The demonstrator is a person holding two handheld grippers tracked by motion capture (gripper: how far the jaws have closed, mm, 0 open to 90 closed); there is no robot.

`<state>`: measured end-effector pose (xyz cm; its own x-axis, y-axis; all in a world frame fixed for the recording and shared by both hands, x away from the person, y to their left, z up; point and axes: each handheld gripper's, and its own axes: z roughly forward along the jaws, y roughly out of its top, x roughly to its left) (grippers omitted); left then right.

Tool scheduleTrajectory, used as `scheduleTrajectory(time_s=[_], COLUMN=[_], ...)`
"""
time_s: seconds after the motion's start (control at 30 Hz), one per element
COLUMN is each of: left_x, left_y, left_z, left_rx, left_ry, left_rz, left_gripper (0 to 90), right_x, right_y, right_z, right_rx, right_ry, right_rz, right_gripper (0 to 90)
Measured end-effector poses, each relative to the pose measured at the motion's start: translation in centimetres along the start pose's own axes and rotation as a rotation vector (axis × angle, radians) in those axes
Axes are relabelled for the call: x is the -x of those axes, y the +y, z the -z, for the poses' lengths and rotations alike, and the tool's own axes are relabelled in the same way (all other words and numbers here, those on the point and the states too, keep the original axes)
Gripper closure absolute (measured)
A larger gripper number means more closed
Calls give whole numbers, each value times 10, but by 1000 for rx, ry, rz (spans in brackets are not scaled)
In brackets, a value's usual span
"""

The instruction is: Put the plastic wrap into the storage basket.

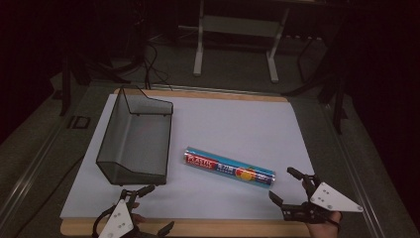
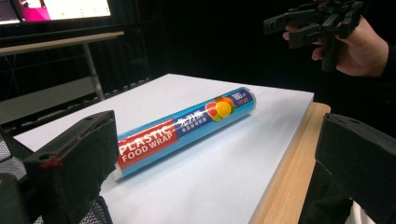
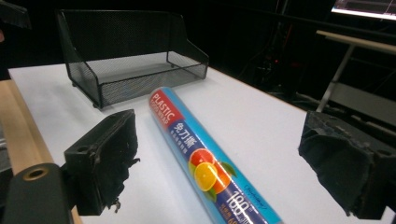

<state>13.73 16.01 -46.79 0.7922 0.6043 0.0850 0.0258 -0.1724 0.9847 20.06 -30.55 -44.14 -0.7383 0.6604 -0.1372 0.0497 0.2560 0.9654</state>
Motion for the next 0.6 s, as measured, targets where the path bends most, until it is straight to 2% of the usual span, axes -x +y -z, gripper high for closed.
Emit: scheduleTrajectory(time_s=[0.07,0.23,0.37,0.43,0.53,0.6], left_x=[0,1,0,1,1,1], left_y=[0,0,0,0,0,0], left_z=[0,-1,-1,-1,0,0], left_rx=[-1,-4,-6,-6,-4,-4], left_ry=[-1,-1,-2,-3,-4,-4], left_rz=[-2,-4,-4,-5,-6,-6], left_gripper=[5,5,5,5,5,5], right_x=[0,0,3,6,10,12], right_y=[0,0,1,1,1,0], right_z=[0,-2,-3,-3,-6,-8], right_rx=[0,0,-1,-13,-75,-116], right_ry=[5,7,22,40,43,65], right_rz=[-1,44,60,31,-12,-31], right_gripper=[113,113,131,126,116,115])
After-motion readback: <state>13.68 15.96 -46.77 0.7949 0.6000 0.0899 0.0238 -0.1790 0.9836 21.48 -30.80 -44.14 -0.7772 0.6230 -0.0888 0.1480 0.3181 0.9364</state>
